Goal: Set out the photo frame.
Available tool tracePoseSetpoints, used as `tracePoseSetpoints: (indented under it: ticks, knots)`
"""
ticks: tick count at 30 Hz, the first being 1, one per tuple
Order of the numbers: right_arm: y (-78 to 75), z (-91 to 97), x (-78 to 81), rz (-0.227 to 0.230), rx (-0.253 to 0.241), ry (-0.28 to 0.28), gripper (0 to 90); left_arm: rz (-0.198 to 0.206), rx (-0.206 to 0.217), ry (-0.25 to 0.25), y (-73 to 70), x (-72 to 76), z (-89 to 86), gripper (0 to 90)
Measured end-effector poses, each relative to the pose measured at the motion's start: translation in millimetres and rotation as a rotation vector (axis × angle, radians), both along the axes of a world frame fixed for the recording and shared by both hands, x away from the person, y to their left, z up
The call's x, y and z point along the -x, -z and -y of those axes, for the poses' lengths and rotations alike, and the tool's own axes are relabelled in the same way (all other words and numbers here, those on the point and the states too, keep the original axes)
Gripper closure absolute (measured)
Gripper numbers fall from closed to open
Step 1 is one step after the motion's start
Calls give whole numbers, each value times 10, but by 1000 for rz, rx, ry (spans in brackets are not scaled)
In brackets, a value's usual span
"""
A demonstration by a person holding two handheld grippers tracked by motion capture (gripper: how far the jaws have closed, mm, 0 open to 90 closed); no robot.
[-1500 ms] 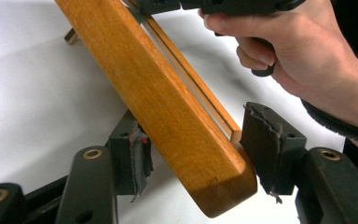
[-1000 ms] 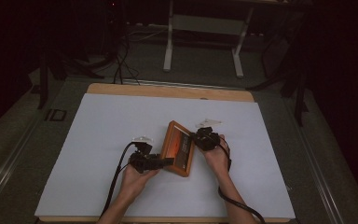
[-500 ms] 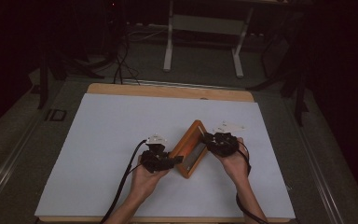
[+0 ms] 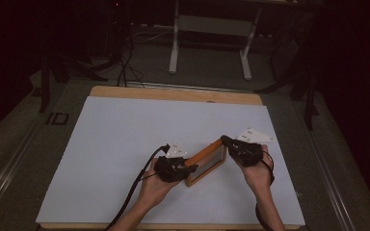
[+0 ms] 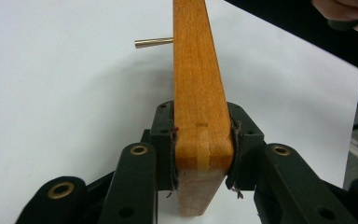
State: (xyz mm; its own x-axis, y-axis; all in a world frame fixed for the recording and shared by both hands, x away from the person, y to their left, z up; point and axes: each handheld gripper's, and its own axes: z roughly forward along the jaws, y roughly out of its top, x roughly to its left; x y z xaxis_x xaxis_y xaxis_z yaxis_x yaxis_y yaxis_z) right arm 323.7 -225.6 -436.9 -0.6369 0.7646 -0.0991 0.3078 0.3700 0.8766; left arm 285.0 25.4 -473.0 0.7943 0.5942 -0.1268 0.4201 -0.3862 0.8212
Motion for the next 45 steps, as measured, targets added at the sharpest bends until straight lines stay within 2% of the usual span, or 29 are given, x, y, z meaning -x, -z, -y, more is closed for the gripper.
tracePoseSetpoints:
  ticks: [4,6,9,13,18,20,22,25,26,32,36,38,40,41,45]
  knots:
    - [51,-18,-16,-16,8,-4,900,28,-9,11,6,39,26,682]
    - [62,-26,-10,-18,-4,-4,900,20,19,12,19,41,14,669]
    - [71,-24,-2,-16,-10,-6,900,17,46,4,59,57,-23,563]
    - [82,-3,3,-17,-26,-7,900,-2,44,-2,197,90,-47,512]
    - [98,17,15,-15,-46,-4,900,-24,59,-5,389,107,0,508]
    - [110,30,22,-13,-62,-4,900,-22,52,-5,436,116,27,520]
    - [121,39,24,-13,-75,-3,900,-7,51,-9,458,126,41,569]
    - [123,31,33,-5,-67,1,900,3,52,-30,467,123,35,649]
    - [127,31,33,-2,-68,1,900,5,50,-30,468,126,34,651]
    - [136,21,40,4,-74,6,900,38,27,-29,469,157,56,667]
    - [134,18,46,6,-72,7,900,72,-5,-21,458,172,67,683]
    - [133,14,55,10,-66,-6,900,82,-11,-24,457,181,73,687]
    - [126,4,82,21,-61,-28,900,120,-37,-25,454,218,94,688]
    - [116,2,97,27,-58,-38,900,153,-63,-24,450,256,114,688]
    - [38,18,166,56,-63,-60,899,213,-118,-10,413,341,151,689]
